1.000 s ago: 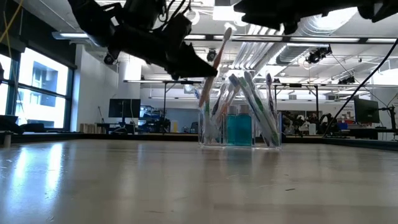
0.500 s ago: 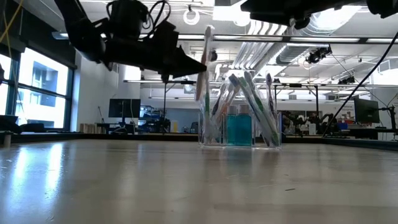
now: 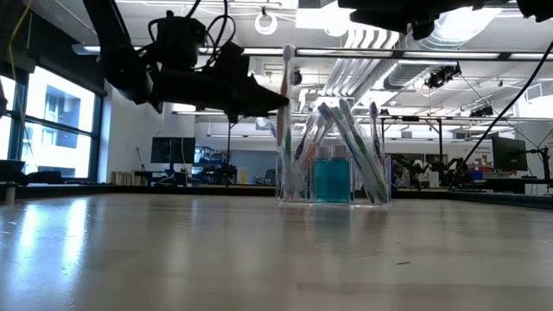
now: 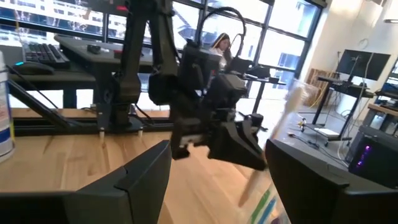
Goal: Pick & Place toothbrushing station
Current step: Put the orange toothbrush into the transparent organizer
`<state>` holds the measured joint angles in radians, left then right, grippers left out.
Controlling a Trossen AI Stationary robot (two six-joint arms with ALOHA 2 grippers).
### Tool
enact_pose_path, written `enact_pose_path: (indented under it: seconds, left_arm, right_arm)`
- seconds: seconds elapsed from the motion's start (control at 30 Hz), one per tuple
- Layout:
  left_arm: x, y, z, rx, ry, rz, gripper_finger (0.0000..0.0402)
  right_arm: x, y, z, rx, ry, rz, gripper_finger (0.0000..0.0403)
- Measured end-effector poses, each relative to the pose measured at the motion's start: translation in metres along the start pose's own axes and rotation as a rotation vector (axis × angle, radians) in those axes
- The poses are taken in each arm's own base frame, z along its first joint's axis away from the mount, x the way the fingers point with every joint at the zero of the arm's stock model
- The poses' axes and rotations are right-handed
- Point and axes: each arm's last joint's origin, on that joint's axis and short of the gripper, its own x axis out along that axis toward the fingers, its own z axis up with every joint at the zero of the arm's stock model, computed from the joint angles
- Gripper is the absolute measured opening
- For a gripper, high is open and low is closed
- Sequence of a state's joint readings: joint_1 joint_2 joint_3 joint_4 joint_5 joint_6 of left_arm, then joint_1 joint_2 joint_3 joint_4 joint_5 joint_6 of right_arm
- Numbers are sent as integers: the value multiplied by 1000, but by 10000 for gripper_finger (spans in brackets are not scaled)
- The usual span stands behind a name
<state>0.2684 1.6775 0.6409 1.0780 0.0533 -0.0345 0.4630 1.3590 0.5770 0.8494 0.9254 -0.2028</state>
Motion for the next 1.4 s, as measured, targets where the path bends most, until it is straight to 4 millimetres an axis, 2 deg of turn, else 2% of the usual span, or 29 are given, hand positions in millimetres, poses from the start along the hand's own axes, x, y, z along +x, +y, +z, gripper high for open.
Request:
enact_pose_path:
  seconds: [0.13, 0.3, 0.9, 1.2, 1.4]
  left_arm:
    - [7, 0, -7, 0, 2, -5, 15]
    - [14, 1, -5, 5, -29, -9, 15]
    - [14, 7, -9, 63, 14, 51, 17]
    - [27, 14, -39, -18, 49, 14, 18]
    - [32, 13, -48, -62, 83, -36, 19]
  right_arm:
    - [-3, 3, 0, 1, -2, 15, 255]
    - [-3, 3, 1, 1, -2, 16, 255]
    - [-3, 3, 0, -3, -5, 27, 255]
    - [-2, 3, 0, -10, -5, 30, 255]
    - [-1, 2, 0, -12, -8, 47, 255]
